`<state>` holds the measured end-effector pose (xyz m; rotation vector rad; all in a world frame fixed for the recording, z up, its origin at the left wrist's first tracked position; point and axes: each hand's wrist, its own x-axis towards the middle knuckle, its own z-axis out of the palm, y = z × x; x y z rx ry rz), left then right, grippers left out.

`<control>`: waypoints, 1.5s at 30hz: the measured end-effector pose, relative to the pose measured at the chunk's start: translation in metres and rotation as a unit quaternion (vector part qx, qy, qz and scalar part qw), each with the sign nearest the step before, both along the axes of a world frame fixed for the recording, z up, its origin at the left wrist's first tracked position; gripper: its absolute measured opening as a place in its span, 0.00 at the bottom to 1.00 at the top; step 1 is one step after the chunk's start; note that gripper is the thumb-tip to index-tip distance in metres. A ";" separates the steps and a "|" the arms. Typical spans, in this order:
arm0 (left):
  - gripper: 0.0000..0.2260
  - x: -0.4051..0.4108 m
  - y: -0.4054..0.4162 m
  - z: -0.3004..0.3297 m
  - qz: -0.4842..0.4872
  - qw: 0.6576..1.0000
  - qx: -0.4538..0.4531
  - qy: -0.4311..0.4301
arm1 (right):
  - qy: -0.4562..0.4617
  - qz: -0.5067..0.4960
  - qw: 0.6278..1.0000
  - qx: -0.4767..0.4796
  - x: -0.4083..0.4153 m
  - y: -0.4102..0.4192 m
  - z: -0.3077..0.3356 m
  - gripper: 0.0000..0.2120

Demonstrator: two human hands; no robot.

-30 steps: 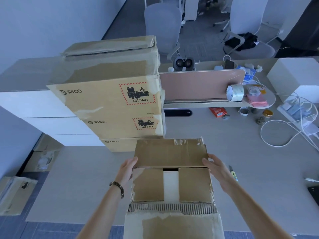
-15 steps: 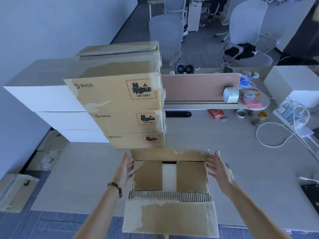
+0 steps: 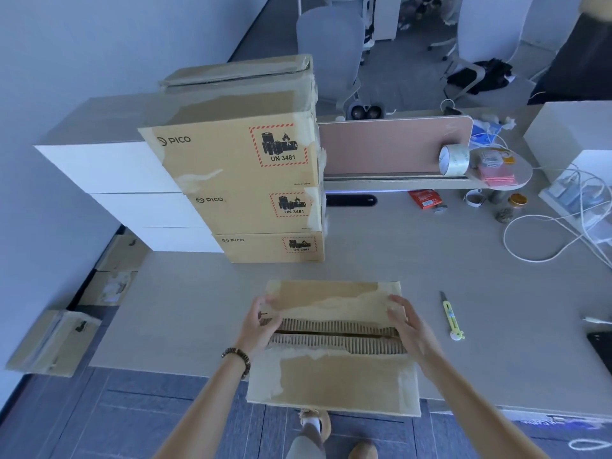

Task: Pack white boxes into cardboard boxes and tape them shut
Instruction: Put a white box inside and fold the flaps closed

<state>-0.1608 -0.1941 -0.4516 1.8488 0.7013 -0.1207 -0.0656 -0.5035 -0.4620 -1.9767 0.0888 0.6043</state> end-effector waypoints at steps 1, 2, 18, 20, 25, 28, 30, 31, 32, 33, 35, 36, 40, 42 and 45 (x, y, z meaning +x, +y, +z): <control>0.15 -0.002 -0.002 -0.002 -0.014 1.000 0.018 -0.002 | -0.007 0.006 1.000 -0.028 -0.003 0.003 -0.001 0.13; 0.16 -0.004 -0.004 -0.005 -0.026 0.999 0.031 -0.007 | -0.016 0.013 0.998 -0.051 -0.005 0.005 -0.002 0.15; 0.14 -0.001 -0.019 -0.026 -0.029 0.987 0.155 0.023 | -0.103 0.039 0.978 -0.180 -0.023 0.019 -0.008 0.19; 0.20 0.001 -0.017 -0.028 -0.061 0.983 0.172 0.032 | -0.105 0.048 0.974 -0.195 -0.019 0.020 -0.011 0.22; 0.27 0.018 -0.007 -0.027 -0.100 0.975 0.192 0.043 | -0.100 0.066 0.966 -0.231 -0.002 0.028 -0.015 0.26; 0.27 0.030 0.001 -0.025 -0.101 0.977 0.182 0.042 | -0.108 0.064 0.967 -0.224 0.009 0.033 -0.017 0.27; 0.27 0.038 0.005 -0.021 -0.103 0.980 0.169 0.034 | -0.111 0.067 0.968 -0.216 0.016 0.036 -0.018 0.27; 0.27 0.042 0.007 -0.021 -0.104 0.981 0.164 0.029 | -0.112 0.067 0.968 -0.213 0.019 0.038 -0.017 0.27; 0.28 0.046 0.010 -0.021 -0.107 0.981 0.158 0.023 | -0.113 0.067 0.969 -0.211 0.023 0.040 -0.017 0.27; 0.28 0.050 0.013 -0.021 -0.112 0.981 0.156 0.020 | -0.114 0.067 0.969 -0.208 0.027 0.043 -0.017 0.27; 0.29 0.059 0.018 -0.021 -0.122 0.980 0.159 0.018 | -0.116 0.066 0.970 -0.202 0.034 0.048 -0.017 0.26; 0.29 0.063 0.020 -0.021 -0.122 0.980 0.158 0.018 | -0.118 0.064 0.971 -0.199 0.038 0.050 -0.017 0.26; 0.29 0.081 0.029 -0.024 -0.112 0.982 0.152 0.018 | -0.118 0.050 0.970 -0.207 0.051 0.058 -0.018 0.26; 0.30 0.087 0.031 -0.026 -0.116 0.981 0.155 0.019 | -0.115 0.045 0.969 -0.213 0.056 0.062 -0.018 0.26; 0.30 0.091 0.033 -0.027 -0.118 0.979 0.162 0.028 | -0.103 0.037 0.970 -0.216 0.059 0.063 -0.017 0.26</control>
